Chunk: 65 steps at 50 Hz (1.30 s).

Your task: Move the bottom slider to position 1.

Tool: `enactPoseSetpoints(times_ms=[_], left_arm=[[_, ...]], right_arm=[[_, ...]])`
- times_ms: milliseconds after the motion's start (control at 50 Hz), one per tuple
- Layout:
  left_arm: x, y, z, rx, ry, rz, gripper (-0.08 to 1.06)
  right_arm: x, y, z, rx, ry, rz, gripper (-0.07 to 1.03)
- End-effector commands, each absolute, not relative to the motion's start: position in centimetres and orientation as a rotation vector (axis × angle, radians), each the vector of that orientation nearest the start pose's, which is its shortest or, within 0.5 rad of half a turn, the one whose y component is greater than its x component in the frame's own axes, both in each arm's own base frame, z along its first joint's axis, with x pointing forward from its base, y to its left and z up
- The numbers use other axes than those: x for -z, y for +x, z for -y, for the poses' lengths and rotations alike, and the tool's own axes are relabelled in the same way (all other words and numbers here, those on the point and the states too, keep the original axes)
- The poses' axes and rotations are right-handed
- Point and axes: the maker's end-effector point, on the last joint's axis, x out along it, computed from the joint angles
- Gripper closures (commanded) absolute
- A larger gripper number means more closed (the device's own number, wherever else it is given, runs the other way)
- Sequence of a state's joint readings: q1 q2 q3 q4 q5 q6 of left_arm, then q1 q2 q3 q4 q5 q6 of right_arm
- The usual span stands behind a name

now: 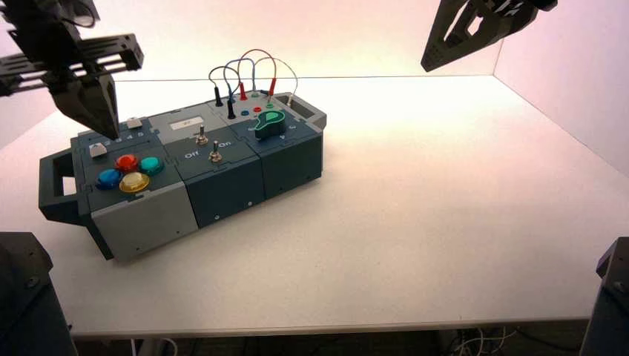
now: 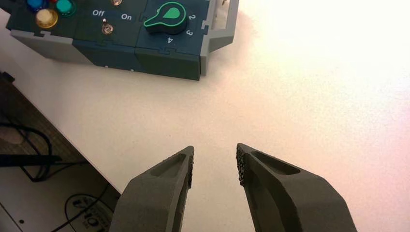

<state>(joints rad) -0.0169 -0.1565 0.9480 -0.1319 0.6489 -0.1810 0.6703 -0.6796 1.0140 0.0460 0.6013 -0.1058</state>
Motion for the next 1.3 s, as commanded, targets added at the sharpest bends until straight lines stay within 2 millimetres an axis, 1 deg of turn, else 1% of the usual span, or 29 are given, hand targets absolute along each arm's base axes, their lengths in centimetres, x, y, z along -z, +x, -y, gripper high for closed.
enactPoseSetpoints(times_ms=[20, 260, 440, 780, 1020, 1300], left_arm=[[-4.5, 25.9, 1.9, -0.121, -0.271, -1.414, 1.01], [-2.9, 26.2, 1.7, -0.128, -0.256, -1.457, 1.01], [-2.4, 26.0, 1.7, -0.130, -0.247, -1.475, 1.01], [-2.3, 25.1, 0.8, -0.149, -0.244, -1.497, 1.01], [-2.5, 24.3, -0.1, -0.175, -0.259, -1.494, 1.01], [-3.0, 24.5, -0.2, -0.176, -0.260, -1.475, 1.01]], right_arm=[[-16.5, 19.3, -16.0, -0.682, -0.352, -0.856, 0.48], [-16.6, 19.3, -16.1, -0.682, -0.350, -0.853, 0.48], [-16.6, 19.3, -16.1, -0.682, -0.350, -0.853, 0.48], [-16.5, 19.3, -16.0, -0.682, -0.351, -0.853, 0.48], [-16.6, 19.3, -16.1, -0.683, -0.351, -0.851, 0.48], [-16.6, 19.3, -16.1, -0.682, -0.350, -0.852, 0.48]])
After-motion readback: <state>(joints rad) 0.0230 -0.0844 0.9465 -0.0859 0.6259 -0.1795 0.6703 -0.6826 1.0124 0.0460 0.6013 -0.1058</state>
